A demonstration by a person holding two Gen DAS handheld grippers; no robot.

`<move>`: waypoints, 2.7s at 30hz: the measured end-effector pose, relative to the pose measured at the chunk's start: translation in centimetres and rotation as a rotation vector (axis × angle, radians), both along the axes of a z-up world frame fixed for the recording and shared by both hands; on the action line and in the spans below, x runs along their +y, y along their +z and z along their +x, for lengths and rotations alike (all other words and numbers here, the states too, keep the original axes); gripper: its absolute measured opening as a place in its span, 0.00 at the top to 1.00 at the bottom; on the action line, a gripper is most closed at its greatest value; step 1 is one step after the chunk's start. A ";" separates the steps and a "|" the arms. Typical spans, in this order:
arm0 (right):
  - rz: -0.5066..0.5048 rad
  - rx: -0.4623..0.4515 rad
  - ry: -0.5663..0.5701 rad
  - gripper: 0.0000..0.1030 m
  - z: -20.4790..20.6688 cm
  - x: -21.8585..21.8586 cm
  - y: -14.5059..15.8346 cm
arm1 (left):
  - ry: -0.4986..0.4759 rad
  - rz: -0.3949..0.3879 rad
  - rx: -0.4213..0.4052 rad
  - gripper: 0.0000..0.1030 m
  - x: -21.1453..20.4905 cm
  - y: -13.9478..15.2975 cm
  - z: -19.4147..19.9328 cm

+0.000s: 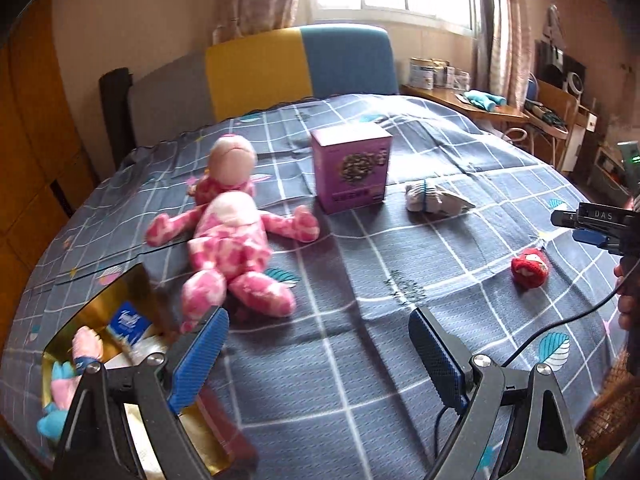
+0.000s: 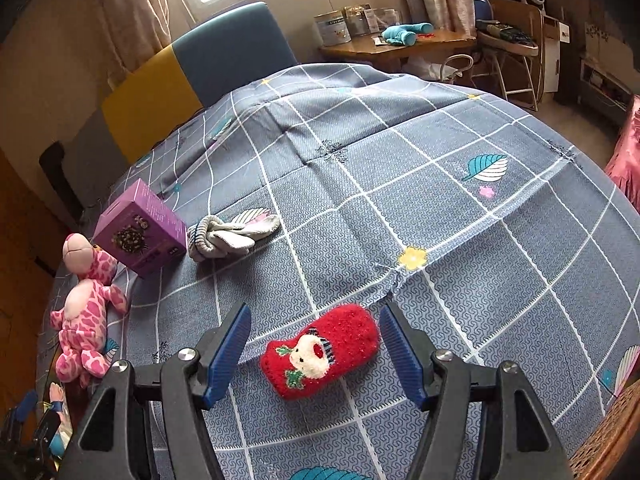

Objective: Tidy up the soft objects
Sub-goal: 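Grasp the white knit gloves with blue band using the left gripper, then grasp the red bear-face sock with the right gripper while the left holds the gloves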

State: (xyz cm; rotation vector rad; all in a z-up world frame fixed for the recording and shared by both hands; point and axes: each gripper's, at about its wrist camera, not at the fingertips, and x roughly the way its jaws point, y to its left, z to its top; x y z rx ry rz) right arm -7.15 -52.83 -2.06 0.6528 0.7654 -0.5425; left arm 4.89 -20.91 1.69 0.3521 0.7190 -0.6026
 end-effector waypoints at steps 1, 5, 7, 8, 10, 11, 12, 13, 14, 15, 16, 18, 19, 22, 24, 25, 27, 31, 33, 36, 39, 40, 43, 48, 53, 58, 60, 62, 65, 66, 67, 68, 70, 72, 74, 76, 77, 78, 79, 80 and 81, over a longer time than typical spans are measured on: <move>0.011 0.004 0.007 0.34 0.2 -0.1 -0.2 | -0.010 0.005 0.003 0.11 -0.8 -0.2 0.1; -0.004 0.008 0.002 0.34 0.2 0.1 -0.1 | -0.061 -0.002 0.058 0.11 -4.3 -0.8 1.1; 0.005 -0.010 -0.009 0.34 -0.1 -0.1 0.0 | -0.089 0.002 0.085 0.11 -6.2 -1.3 1.5; 0.012 -0.018 -0.012 0.34 -0.1 -0.2 0.0 | -0.098 0.002 0.095 0.11 -7.1 -1.4 1.7; 0.024 -0.030 -0.018 0.34 -0.3 -0.4 0.0 | -0.123 -0.004 0.120 0.11 -9.0 -1.7 2.3; 0.026 -0.036 -0.021 0.34 -0.4 -0.5 0.0 | -0.133 -0.008 0.138 0.11 -9.9 -1.8 2.7; 0.029 -0.042 -0.024 0.34 -0.5 -0.5 0.0 | -0.140 -0.014 0.160 0.11 -10.7 -2.0 3.1; 0.032 -0.046 -0.026 0.34 -0.6 -0.6 0.1 | -0.147 -0.022 0.188 0.12 -11.5 -2.2 3.6; 0.037 -0.049 -0.028 0.34 -0.6 -0.7 0.1 | -0.150 -0.033 0.215 0.14 -12.3 -2.4 4.1; 0.042 -0.052 -0.028 0.34 -0.7 -0.7 0.0 | -0.148 -0.042 0.238 0.16 -13.2 -2.5 4.6; 0.047 -0.053 -0.028 0.34 -0.6 -0.8 0.0 | -0.147 -0.045 0.247 0.16 -13.9 -2.7 5.0; 0.054 -0.055 -0.025 0.34 -0.6 -0.8 -0.1 | -0.148 -0.041 0.249 0.16 -15.4 -2.9 5.7; 0.057 -0.056 -0.022 0.34 -0.6 -0.8 -0.1 | -0.148 -0.037 0.250 0.16 -16.1 -3.0 6.0; 0.065 -0.062 -0.016 0.34 -0.6 -0.8 -0.1 | -0.165 -0.032 0.253 0.16 -18.2 -3.3 6.9; 0.072 -0.067 -0.014 0.34 -0.6 -0.8 -0.2 | -0.168 -0.032 0.253 0.15 -19.6 -3.5 7.5; 0.077 -0.071 -0.011 0.34 -0.6 -0.8 -0.2 | -0.170 -0.036 0.258 0.15 -20.3 -3.6 7.9; 0.084 -0.078 -0.010 0.34 -0.6 -0.9 -0.2 | -0.162 -0.031 0.269 0.14 -21.9 -4.1 8.7; 0.098 -0.083 0.003 0.34 -0.5 -0.8 -0.3 | -0.115 -0.031 0.259 0.13 -24.5 -5.1 10.2; 0.101 -0.084 0.011 0.34 -0.4 -0.8 -0.3 | -0.090 -0.024 0.237 0.12 -25.6 -5.7 10.8; 0.116 -0.091 0.021 0.34 -0.3 -0.7 -0.3 | -0.057 -0.004 0.212 0.09 -27.0 -6.9 11.5; 0.127 -0.099 0.035 0.34 -0.2 -0.6 -0.3 | -0.038 0.021 0.206 0.09 -28.2 -8.2 12.1; 0.131 -0.102 0.039 0.34 -0.2 -0.6 -0.3 | -0.035 0.033 0.198 0.10 -28.6 -8.5 12.2; 0.143 -0.113 0.045 0.34 -0.3 -0.6 -0.3 | -0.044 0.063 0.198 0.40 -29.5 -9.7 12.5; 0.167 -0.143 0.021 0.34 -0.8 -1.0 -0.3 | -0.102 0.057 0.125 0.59 -28.8 -8.9 11.5; 0.183 -0.160 -0.014 0.34 -1.3 -1.6 -0.4 | -0.179 -0.005 0.109 0.60 -26.7 -6.1 9.5; 0.197 -0.137 -0.030 0.34 -1.3 -2.0 -0.8 | -0.222 -0.064 0.076 0.59 -22.8 -2.9 6.5; 0.205 -0.122 -0.037 0.34 -1.2 -2.1 -1.0 | -0.215 -0.075 0.077 0.59 -20.9 -2.2 5.7; 0.208 -0.097 -0.035 0.34 -1.0 -2.1 -1.3 | -0.204 -0.087 0.086 0.59 -18.8 -1.9 5.2; 0.204 -0.033 -0.022 0.34 -0.2 -1.8 -1.8 | -0.182 -0.107 0.096 0.59 -15.6 -1.5 4.3; 0.194 -0.014 -0.021 0.34 0.0 -1.7 -1.8 | -0.175 -0.115 0.096 0.59 -14.5 -1.3 4.1; 0.196 0.006 -0.017 0.34 0.1 -1.6 -2.0 | -0.170 -0.123 0.093 0.59 -13.6 -1.1 3.7; 0.211 0.021 -0.010 0.34 0.2 -1.5 -2.3 | -0.164 -0.131 0.090 0.59 -12.5 -0.9 3.5; 0.251 0.044 -0.008 0.34 0.3 -1.6 -3.0 | -0.153 -0.149 0.092 0.59 -10.6 -0.5 3.1; 0.277 0.064 -0.030 0.33 0.2 -1.7 -3.5 | -0.142 -0.164 0.081 0.59 -8.6 0.1 2.6; 0.322 0.075 -0.034 0.31 0.3 -1.5 -4.1 | -0.134 -0.181 0.074 0.59 -7.0 0.6 2.3; 0.357 0.088 -0.028 0.31 0.6 -1.1 -4.7 | -0.124 -0.197 0.068 0.59 -5.2 1.0 2.1; 0.355 0.101 -0.030 0.30 0.9 -0.8 -4.9 | -0.119 -0.204 0.068 0.59 -4.4 1.2 2.0; 0.351 0.107 -0.037 0.30 1.2 -0.8 -5.2 | -0.112 -0.211 0.069 0.59 -3.6 1.3 1.8; 0.344 0.120 -0.045 0.30 1.6 -0.8 -5.4 | -0.109 -0.218 0.073 0.59 -3.0 1.4 1.7; 0.328 0.142 -0.054 0.30 2.1 -0.8 -5.6 | -0.107 -0.225 0.077 0.59 -2.2 1.4 1.5; 0.309 0.156 -0.055 0.30 2.6 -0.8 -5.6 | -0.104 -0.230 0.077 0.59 -1.4 1.5 1.3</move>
